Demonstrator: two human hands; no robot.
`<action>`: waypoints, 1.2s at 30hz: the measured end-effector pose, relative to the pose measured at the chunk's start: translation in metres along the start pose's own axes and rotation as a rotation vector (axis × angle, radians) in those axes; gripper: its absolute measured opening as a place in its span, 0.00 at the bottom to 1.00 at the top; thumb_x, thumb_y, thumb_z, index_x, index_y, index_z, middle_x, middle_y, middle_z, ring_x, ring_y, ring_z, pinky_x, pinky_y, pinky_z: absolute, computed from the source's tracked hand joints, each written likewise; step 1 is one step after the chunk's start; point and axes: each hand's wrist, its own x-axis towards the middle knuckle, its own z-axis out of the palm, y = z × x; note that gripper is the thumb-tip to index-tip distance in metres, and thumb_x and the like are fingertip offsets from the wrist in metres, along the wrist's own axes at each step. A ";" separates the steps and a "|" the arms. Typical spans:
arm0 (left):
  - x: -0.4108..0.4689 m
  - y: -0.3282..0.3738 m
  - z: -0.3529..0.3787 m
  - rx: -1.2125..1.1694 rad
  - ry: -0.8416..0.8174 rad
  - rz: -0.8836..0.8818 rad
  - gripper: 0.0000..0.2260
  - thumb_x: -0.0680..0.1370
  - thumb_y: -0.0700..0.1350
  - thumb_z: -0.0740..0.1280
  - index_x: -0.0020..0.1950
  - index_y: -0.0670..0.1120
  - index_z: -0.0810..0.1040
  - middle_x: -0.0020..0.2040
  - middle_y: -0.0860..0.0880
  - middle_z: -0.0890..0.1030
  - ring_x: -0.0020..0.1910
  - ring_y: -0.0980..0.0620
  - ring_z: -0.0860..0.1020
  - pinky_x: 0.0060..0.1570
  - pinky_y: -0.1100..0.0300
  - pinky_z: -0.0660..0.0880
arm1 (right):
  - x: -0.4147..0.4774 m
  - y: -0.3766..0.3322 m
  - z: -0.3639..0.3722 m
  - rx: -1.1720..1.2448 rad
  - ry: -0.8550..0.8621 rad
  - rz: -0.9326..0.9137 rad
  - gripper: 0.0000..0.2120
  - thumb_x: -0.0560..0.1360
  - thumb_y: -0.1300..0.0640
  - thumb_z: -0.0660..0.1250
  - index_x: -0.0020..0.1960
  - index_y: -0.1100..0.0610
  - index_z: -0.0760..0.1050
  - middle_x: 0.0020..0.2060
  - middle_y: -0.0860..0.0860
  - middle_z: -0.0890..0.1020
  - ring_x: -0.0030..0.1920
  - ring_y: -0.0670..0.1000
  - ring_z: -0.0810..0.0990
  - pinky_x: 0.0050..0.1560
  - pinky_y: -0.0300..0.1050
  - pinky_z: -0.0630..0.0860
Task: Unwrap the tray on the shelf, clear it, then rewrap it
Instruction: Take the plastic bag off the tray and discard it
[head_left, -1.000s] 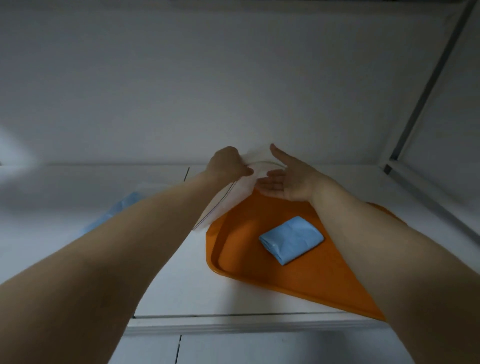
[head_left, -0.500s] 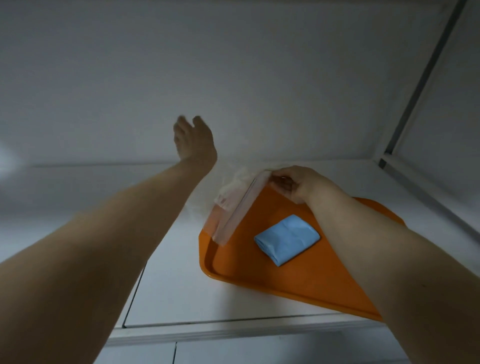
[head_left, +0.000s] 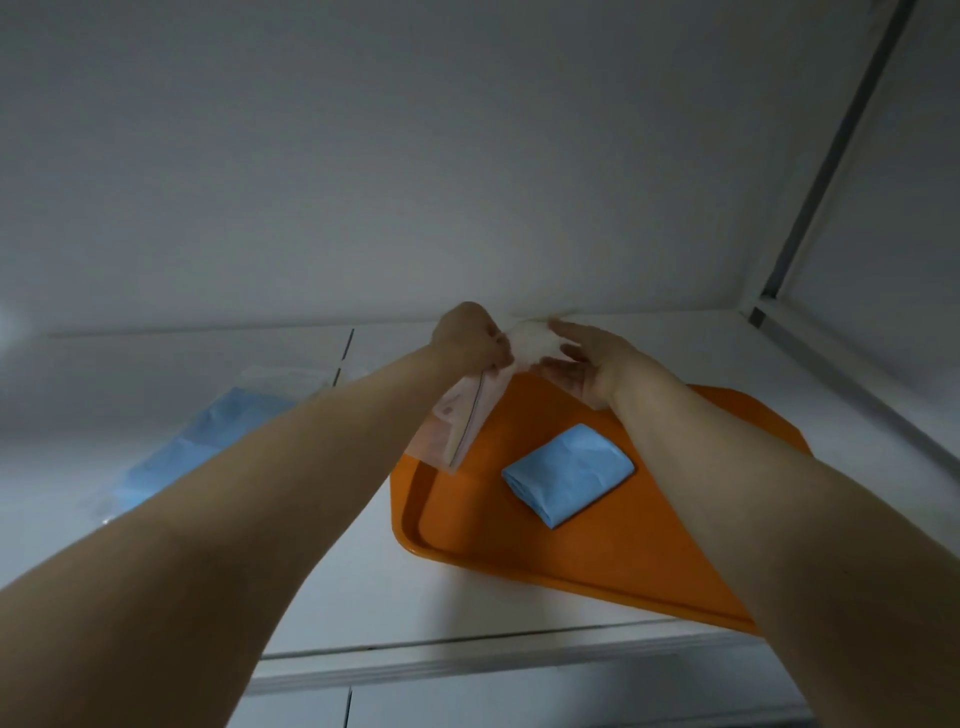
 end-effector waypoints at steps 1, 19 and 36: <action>0.001 0.001 0.000 0.030 0.020 0.009 0.10 0.71 0.43 0.74 0.32 0.41 0.78 0.23 0.52 0.77 0.29 0.54 0.76 0.35 0.62 0.74 | -0.002 0.001 0.001 -0.022 -0.011 0.002 0.16 0.71 0.55 0.74 0.50 0.63 0.73 0.47 0.59 0.77 0.38 0.56 0.81 0.22 0.39 0.76; -0.005 0.026 0.022 -0.100 -0.055 -0.060 0.23 0.79 0.50 0.64 0.26 0.43 0.65 0.13 0.52 0.66 0.17 0.56 0.68 0.16 0.70 0.61 | -0.019 -0.004 -0.031 -0.165 0.069 -0.105 0.10 0.76 0.69 0.64 0.37 0.64 0.70 0.27 0.56 0.74 0.15 0.45 0.73 0.18 0.31 0.66; 0.009 0.036 0.013 -0.084 0.247 0.032 0.18 0.73 0.44 0.71 0.28 0.47 0.66 0.29 0.50 0.70 0.29 0.56 0.69 0.29 0.64 0.65 | -0.027 0.014 -0.057 -1.473 -0.155 -0.193 0.27 0.70 0.62 0.73 0.68 0.56 0.72 0.67 0.52 0.73 0.68 0.52 0.71 0.63 0.40 0.68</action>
